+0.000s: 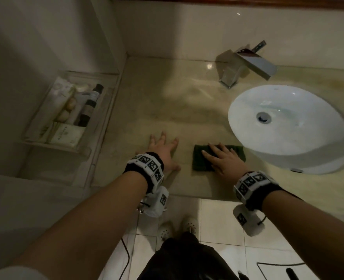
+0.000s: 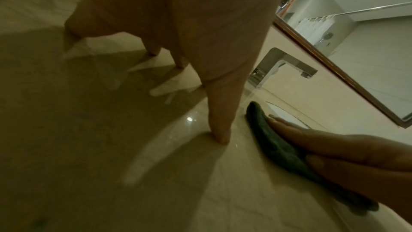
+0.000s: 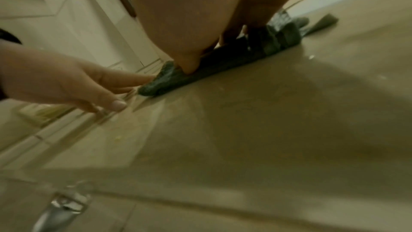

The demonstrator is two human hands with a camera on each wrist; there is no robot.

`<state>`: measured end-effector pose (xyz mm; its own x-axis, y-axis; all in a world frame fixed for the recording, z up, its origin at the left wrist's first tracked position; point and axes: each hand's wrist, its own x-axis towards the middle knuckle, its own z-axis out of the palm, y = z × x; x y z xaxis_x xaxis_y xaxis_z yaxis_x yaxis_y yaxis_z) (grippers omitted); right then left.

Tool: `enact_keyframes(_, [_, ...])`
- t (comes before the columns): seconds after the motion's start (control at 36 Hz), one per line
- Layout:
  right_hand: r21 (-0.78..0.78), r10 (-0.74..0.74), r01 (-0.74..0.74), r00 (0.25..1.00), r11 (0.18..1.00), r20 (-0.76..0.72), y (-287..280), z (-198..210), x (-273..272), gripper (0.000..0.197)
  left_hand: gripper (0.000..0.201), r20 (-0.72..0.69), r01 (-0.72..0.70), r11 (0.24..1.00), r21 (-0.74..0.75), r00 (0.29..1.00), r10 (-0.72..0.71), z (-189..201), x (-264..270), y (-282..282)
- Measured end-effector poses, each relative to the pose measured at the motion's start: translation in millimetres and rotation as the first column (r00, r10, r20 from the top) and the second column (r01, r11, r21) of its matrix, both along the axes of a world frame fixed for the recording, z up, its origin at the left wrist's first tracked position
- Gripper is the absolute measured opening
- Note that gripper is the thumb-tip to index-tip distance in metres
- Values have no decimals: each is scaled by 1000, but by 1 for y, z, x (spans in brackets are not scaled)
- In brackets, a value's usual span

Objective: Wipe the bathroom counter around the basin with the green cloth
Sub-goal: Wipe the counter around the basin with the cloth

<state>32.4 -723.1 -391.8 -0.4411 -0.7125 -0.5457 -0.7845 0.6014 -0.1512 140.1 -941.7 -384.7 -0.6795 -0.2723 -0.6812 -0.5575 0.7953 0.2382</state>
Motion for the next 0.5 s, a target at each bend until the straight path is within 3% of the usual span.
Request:
enact_keyframes(0.39, [-17, -211, 211, 977, 977, -9, -20, 1, -39, 58, 102, -9, 17, 1000, -15, 1000, -18, 4, -2, 0])
enact_keyframes(0.5, [-40, -162, 161, 987, 986, -3, -32, 2, -21, 57, 102, -9, 35, 999, -24, 999, -35, 3, -2, -2])
